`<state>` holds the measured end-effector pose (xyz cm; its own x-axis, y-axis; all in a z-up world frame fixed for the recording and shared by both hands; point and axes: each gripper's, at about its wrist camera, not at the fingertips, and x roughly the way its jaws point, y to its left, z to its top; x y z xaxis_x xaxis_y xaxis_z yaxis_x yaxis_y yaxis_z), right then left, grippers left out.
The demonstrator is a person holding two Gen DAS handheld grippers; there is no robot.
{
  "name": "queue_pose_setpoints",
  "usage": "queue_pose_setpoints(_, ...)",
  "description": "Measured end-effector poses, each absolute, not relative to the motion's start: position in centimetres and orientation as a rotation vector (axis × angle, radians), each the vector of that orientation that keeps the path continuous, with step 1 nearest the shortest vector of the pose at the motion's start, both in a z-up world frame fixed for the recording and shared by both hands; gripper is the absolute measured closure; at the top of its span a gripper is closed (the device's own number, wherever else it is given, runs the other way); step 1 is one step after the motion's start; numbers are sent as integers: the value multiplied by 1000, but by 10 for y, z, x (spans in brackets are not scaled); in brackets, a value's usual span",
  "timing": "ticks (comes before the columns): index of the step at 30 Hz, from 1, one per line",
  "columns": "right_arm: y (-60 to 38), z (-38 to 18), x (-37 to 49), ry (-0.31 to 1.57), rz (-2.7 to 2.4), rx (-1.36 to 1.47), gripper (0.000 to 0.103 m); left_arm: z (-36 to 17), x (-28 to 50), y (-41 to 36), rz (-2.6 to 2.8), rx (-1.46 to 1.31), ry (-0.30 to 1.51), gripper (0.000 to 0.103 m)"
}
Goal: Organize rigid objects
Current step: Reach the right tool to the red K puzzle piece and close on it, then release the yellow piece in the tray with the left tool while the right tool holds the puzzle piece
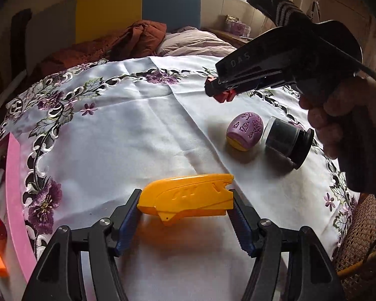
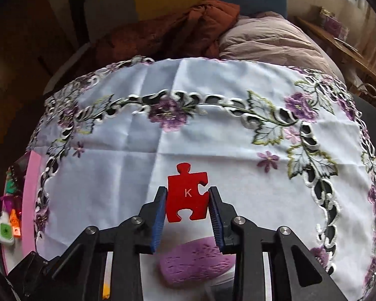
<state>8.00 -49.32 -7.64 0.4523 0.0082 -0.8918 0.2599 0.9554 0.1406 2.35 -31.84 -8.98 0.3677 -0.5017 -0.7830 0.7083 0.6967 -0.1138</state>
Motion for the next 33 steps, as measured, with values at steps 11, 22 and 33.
queue_pose_setpoints(11, -418, -106, 66, 1125, -29, 135, 70, -43, 7, -258, -735, 190, 834, 36)
queue_pose_setpoints(22, -424, -107, 63, 1106, -21, 166, 70, -28, 27, -192, -613, 37, 869, 36)
queue_pose_setpoints(33, -423, -107, 64, 1103, -15, 139, 70, -41, 65, -113, -447, -173, 972, 36)
